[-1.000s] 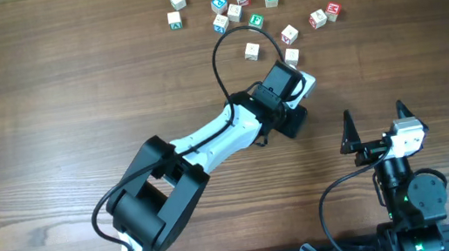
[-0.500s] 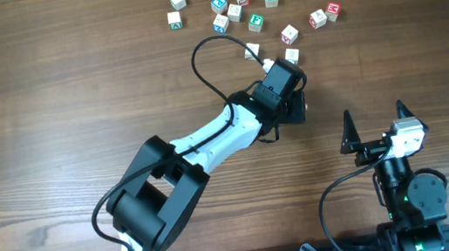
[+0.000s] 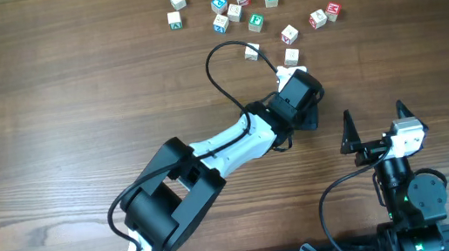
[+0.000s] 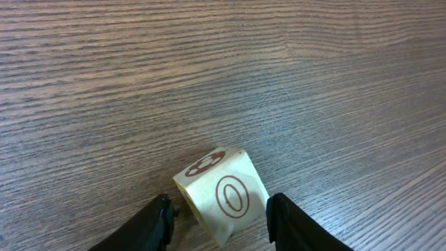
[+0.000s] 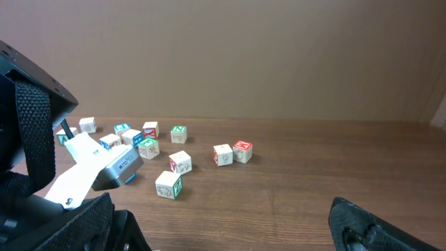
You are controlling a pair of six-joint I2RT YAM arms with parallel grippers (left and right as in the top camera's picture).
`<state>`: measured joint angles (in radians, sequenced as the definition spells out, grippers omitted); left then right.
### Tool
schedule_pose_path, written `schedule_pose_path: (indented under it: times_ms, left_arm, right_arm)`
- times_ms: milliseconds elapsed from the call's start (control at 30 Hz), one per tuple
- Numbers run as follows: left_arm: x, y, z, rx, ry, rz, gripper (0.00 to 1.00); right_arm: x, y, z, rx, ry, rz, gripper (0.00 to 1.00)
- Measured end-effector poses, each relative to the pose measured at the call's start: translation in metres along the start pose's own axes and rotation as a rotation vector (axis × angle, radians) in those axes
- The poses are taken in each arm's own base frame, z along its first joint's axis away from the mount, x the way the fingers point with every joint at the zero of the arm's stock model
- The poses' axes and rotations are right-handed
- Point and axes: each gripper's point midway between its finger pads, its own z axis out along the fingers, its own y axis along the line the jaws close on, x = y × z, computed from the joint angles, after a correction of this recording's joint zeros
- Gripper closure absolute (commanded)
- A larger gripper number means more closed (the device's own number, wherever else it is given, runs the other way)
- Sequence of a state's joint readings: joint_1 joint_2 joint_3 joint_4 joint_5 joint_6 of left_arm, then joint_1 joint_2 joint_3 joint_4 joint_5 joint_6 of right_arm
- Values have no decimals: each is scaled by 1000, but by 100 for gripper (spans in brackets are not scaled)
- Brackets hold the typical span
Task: Form a horizontal line
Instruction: 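Open the left gripper and lift it away from the placed block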
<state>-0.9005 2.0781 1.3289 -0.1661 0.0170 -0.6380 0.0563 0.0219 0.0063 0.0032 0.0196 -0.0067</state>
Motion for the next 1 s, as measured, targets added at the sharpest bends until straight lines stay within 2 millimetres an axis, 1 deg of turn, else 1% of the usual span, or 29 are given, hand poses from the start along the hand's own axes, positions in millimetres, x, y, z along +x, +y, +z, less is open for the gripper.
schedule_pose_path:
  times_ms: [33, 67, 133, 233, 267, 433, 467, 500, 533, 567, 667, 733, 833, 900, 1000]
  left_arm:
    - [0, 0, 0, -2, -1, 0, 54]
    - [-1, 1, 0, -4, -3, 0, 59]
    - [-1, 1, 0, -4, -3, -1, 62]
    - [-1, 1, 0, -4, -4, -4, 74]
    - [0, 1, 0, -5, -3, -1, 76]
    - [-1, 0, 0, -3, -4, 33, 77]
    - [-1, 0, 0, -3, -4, 51, 76]
    - [-1, 0, 0, -3, -4, 61, 70]
    - [-1, 1, 0, -4, -2, 74, 59]
    - [0, 1, 0, -8, 2, 82, 57]
    - [1, 4, 0, -22, 6, 95, 54]
    - [-1, 7, -1, -37, -6, 95, 53]
    - [-6, 11, -4, -71, -30, 104, 53]
    - [-13, 9, -11, -72, -53, 110, 53]
    - [-31, 3, -30, -55, -104, 104, 52]
  right_arm:
    - [0, 0, 0, 0, 0, 0, 0]
    - [0, 0, 0, 0, 0, 0, 0]
    - [0, 0, 0, 0, 0, 0, 0]
    - [0, 0, 0, 0, 1, 0, 0]
    - [0, 0, 0, 0, 1, 0, 0]
    - [0, 0, 0, 0, 0, 0, 0]
    - [0, 0, 0, 0, 0, 0, 0]
    - [0, 0, 0, 0, 0, 0, 0]
    - [0, 0, 0, 0, 0, 0, 0]
    - [0, 0, 0, 0, 0, 0, 0]
    - [0, 0, 0, 0, 0, 0, 0]
    - [0, 0, 0, 0, 0, 0, 0]
    - [0, 0, 0, 0, 0, 0, 0]
    - [0, 0, 0, 0, 0, 0, 0]
    - [0, 0, 0, 0, 0, 0, 0]
